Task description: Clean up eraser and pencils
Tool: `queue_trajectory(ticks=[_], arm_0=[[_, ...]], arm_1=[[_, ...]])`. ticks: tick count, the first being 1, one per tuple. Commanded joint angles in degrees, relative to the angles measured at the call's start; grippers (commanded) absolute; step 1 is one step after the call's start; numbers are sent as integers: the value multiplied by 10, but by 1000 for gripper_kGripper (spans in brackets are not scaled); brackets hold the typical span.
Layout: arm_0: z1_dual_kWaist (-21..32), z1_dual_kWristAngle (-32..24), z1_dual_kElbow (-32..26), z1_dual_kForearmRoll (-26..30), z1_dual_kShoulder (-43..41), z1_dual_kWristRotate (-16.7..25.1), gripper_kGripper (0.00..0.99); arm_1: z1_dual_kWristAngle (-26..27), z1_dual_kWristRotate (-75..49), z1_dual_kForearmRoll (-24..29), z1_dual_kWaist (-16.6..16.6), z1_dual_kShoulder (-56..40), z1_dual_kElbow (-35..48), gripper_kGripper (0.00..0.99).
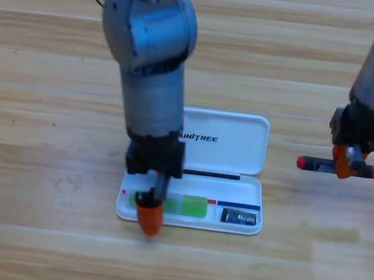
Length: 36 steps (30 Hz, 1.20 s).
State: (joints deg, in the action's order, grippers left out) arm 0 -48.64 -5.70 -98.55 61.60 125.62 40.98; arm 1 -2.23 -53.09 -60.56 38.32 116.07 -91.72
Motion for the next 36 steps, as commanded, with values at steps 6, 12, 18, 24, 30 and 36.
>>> queue_trajectory(ticks=[6,12,18,24,30,36], arm_0=[[188,-26,42,51,-261,106,990],[362,-77,77,51,-332,212,990],[437,-121,93,51,-332,263,990],[438,-134,107,49,-329,265,990],[438,-140,122,46,-325,265,990],[438,-138,128,45,-318,265,990]], arm_1=[[18,72,-37,124,-1,-64,0],[16,99,-52,169,99,-181,0],[-1,107,-54,180,188,-270,0],[-11,108,-54,181,231,-296,0],[-16,108,-54,178,243,-303,0],[-17,111,-54,177,241,-303,0]])
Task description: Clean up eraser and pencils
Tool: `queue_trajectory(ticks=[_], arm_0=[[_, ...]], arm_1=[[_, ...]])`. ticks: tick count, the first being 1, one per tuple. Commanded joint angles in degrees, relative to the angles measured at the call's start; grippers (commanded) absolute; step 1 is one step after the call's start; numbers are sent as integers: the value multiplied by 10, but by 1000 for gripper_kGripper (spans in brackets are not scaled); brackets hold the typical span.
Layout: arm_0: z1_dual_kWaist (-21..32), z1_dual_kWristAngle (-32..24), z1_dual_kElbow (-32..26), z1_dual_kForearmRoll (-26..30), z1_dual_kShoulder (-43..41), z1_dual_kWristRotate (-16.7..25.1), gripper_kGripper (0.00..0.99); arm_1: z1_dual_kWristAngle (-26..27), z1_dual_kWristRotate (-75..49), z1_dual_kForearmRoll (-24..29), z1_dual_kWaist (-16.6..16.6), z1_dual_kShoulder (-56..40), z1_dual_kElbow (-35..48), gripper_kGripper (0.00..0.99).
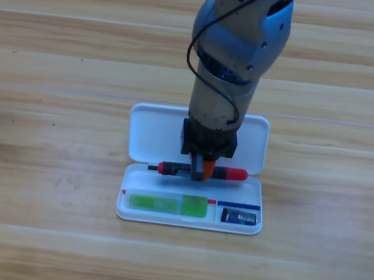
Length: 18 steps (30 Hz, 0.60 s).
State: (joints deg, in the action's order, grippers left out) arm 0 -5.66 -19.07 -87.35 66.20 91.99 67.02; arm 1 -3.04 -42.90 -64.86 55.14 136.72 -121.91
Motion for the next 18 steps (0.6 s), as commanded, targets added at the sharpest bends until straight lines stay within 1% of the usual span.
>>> queue_trajectory(ticks=[1,2,3,4,5,6,9,12,14,18], arm_0=[[8,-4,17,-1,19,6,990],[8,-4,18,-1,20,6,990],[8,-4,19,-2,21,6,990],[8,-4,21,-2,21,6,990],[8,-4,22,-2,22,6,990],[8,-4,24,-3,23,6,990],[8,-4,28,-5,24,6,990],[8,-4,31,-6,28,6,990],[8,-4,33,-10,28,5,990],[6,-12,35,-34,34,1,990]], arm_1=[[-9,10,-11,8,34,-1,0],[-9,12,-11,8,32,0,94],[-9,14,-11,8,29,0,330],[-9,19,-11,8,27,0,600],[-9,22,-11,8,23,1,827],[-9,26,-11,8,18,3,900],[-3,30,-11,8,-10,13,945],[25,34,-11,8,-71,39,957],[56,37,-11,8,-130,65,959],[155,45,-2,7,-260,134,959]])
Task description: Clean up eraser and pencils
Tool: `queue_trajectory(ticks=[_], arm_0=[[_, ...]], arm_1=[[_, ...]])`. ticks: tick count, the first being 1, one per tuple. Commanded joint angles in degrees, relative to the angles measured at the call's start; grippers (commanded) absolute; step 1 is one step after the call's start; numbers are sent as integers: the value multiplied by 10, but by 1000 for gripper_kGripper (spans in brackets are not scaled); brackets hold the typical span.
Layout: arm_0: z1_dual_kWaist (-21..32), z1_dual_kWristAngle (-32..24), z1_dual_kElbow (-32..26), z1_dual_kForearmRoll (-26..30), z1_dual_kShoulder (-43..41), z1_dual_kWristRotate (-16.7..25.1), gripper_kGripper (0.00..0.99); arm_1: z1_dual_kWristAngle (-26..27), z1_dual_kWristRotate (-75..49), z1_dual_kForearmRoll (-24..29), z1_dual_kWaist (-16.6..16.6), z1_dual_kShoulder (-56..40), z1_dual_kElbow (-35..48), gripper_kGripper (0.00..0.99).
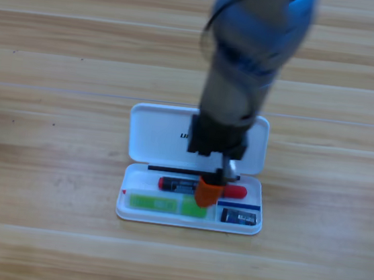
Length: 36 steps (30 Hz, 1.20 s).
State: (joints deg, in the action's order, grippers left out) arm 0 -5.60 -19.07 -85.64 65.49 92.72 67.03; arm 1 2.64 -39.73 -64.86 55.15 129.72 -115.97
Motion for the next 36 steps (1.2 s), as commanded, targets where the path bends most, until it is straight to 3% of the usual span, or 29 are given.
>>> queue_trajectory(ticks=[1,6,9,14,18,36], arm_0=[[2,-17,15,-39,32,-5,990],[-33,-33,-29,-106,98,-59,982],[-57,-45,-86,-115,159,-79,871],[-92,-71,-178,-113,252,-95,503],[-116,-89,-219,-113,303,-95,0],[-168,-176,-245,-113,418,-104,0]], arm_1=[[121,18,11,3,-221,101,959],[185,47,157,-22,-390,285,960],[199,83,236,-27,-471,371,960],[235,119,286,-27,-526,434,968],[243,126,289,-27,-540,447,973],[251,134,292,-27,-562,468,973]])
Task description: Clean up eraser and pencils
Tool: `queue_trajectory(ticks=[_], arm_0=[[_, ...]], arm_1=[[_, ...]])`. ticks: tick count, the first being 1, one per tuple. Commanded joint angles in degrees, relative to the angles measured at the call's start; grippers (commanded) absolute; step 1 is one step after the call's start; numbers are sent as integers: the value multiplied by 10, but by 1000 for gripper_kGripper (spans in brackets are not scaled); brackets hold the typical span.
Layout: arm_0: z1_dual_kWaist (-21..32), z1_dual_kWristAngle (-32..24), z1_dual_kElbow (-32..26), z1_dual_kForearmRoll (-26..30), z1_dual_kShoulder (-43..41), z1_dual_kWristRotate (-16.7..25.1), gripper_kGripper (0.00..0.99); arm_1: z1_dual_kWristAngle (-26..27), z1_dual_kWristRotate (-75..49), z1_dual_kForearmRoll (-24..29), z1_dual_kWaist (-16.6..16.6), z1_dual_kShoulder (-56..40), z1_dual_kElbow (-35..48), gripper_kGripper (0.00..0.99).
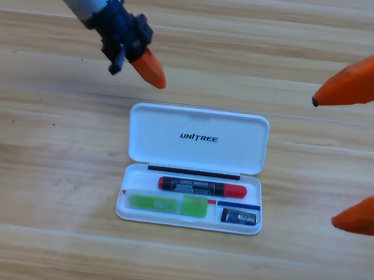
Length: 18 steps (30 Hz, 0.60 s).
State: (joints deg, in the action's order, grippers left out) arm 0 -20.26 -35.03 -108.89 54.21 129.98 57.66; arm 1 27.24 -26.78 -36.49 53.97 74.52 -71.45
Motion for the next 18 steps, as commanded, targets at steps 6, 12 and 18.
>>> queue_trajectory(ticks=[6,12,18], arm_0=[[-26,-26,-22,5,57,-18,0],[-27,-46,-23,20,71,-17,0],[-27,-53,-21,41,82,-2,0]], arm_1=[[5,5,10,-15,-10,25,973],[10,5,10,-15,-11,29,973],[15,5,10,-15,-15,32,973]])
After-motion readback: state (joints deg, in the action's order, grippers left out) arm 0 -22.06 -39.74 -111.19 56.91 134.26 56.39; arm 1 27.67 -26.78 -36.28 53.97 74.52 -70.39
